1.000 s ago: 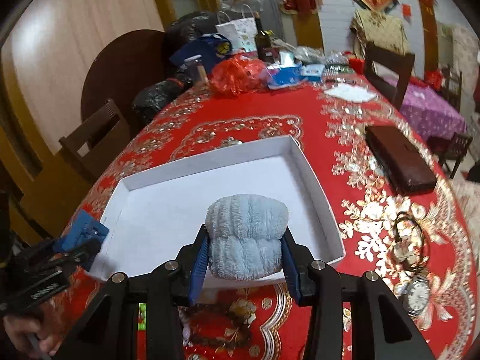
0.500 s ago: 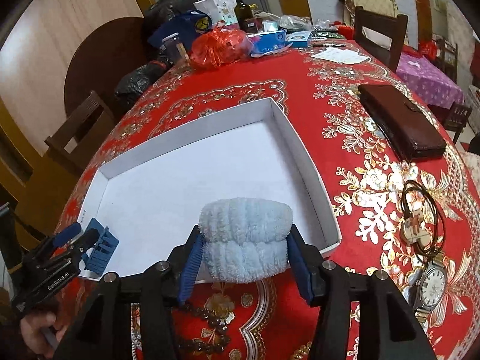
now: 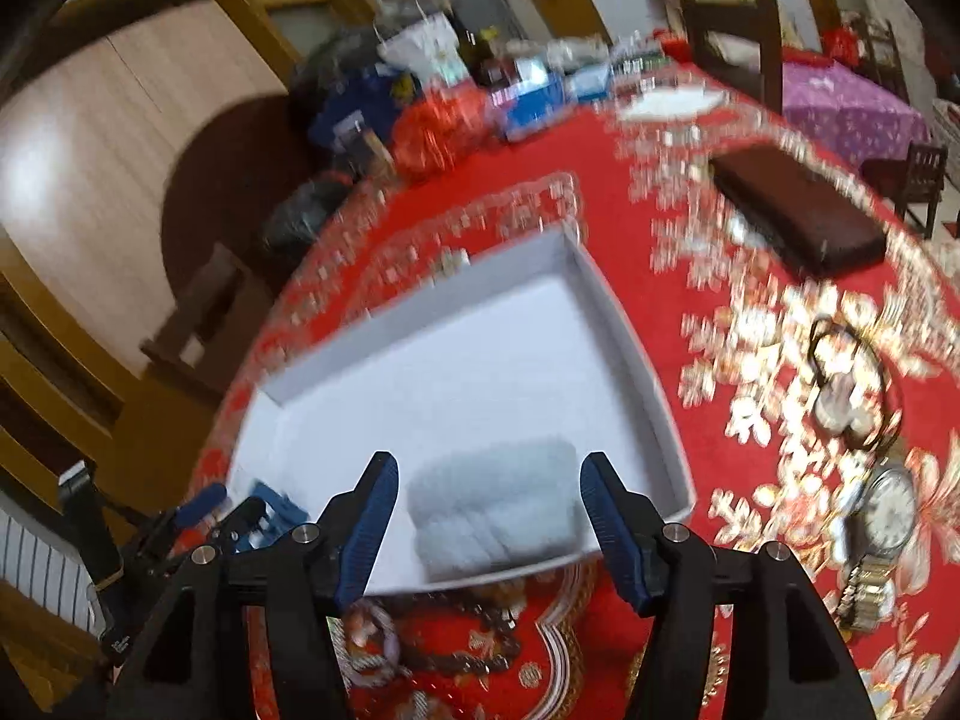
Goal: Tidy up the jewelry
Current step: 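Carry the claw clip and scrunchie into the white tray and release both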
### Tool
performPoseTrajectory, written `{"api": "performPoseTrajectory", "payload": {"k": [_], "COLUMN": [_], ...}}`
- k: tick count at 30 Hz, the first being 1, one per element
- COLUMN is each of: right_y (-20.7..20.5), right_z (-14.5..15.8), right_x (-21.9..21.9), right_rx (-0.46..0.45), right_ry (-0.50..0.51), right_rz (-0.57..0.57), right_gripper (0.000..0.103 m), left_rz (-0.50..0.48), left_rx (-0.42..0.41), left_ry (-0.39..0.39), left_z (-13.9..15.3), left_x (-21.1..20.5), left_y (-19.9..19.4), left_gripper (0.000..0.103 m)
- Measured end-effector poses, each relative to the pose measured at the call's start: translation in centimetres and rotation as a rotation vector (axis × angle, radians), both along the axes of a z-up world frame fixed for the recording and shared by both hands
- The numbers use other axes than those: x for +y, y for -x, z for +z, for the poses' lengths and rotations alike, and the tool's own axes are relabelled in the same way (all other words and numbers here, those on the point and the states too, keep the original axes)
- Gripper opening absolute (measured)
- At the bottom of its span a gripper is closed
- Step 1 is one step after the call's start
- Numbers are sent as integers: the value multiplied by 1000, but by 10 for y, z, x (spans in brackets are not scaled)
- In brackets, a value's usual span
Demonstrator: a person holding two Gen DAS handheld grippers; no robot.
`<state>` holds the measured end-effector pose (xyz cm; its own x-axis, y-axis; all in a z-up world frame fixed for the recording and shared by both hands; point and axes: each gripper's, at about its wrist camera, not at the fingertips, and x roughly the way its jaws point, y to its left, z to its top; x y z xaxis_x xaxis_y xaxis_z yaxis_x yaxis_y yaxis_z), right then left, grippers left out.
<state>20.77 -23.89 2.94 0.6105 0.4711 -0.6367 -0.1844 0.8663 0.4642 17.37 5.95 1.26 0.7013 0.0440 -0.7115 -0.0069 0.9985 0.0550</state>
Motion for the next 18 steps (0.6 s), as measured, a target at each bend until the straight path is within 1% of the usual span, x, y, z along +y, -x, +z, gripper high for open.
{"api": "performPoseTrajectory", "payload": {"k": [3,5,7,9,10,12,14,16,18], "right_y": [18,33,57,80,89,103,109,113,113], "right_z": [18,26,29,26,21,8,1,1,-1], "right_x": [-8,-17,-32,-47,-51,-57,-57,-44,-24], "right_rx": [-52,-60,-53,-34,-23,38,72,54,35], "right_ry": [-2,-8,-36,-24,-7,29,38,86,171], "right_rz": [-35,-61,-113,-183,-209,-252,-253,-200,-160], "right_gripper": [61,61,61,68,68,68,68,68,68], "left_rz": [2,-11,-35,-67,-79,-110,-138,-150,-131], "left_rx": [-34,-47,-60,-64,-56,-37,-14,19,58], "left_ry": [32,64,96,125,132,147,151,139,131], "left_z": [16,25,32,33,31,25,16,0,-13], "left_x": [3,3,1,-4,-7,-13,-19,-24,-23], "left_y": [10,24,40,60,67,83,97,105,105], "left_gripper": [67,67,67,67,67,67,67,67,67]}}
